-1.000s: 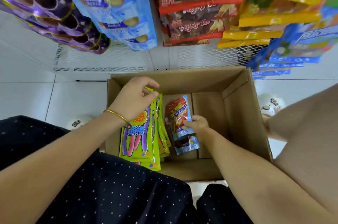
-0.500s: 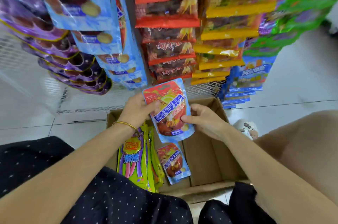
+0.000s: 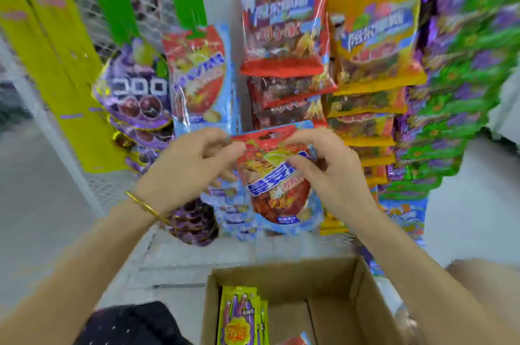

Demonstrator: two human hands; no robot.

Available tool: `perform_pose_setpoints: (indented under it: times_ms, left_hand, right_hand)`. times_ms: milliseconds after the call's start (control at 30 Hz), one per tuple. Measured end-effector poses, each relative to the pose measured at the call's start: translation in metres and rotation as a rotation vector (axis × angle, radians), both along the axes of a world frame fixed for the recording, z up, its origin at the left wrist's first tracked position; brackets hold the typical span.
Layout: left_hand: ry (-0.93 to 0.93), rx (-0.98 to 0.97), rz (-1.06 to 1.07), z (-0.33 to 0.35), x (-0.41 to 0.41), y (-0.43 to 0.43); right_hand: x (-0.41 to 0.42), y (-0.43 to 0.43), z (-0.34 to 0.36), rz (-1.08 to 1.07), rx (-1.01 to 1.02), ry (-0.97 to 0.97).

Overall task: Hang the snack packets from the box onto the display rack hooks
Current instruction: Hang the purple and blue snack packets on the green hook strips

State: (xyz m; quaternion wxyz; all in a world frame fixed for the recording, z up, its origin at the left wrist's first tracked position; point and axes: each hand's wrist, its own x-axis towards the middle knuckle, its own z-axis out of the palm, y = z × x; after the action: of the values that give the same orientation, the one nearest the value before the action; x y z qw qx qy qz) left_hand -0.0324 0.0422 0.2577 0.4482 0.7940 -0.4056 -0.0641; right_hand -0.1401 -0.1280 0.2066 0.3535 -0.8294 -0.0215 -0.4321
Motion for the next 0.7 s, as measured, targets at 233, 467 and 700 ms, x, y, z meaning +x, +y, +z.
perform_pose_setpoints:
  times_ms: [233,467,700]
  left_hand:
    - [-0.507,-0.301,0.369,0.137,0.075,-0.015]
    - [-0.323,-0.36,0.383,0.175,0.128,-0.044]
    - [-0.11,-0.438,0.295,0.177,0.135,-0.05]
  right_hand:
    - [0.062,0.005,0.124,0.037,-0.038,-0.139]
    - [0.13,0.015,0.174,0.051,0.044,-0.113]
    - [0.16,0.02,0.185,0.005,0.06,-0.096]
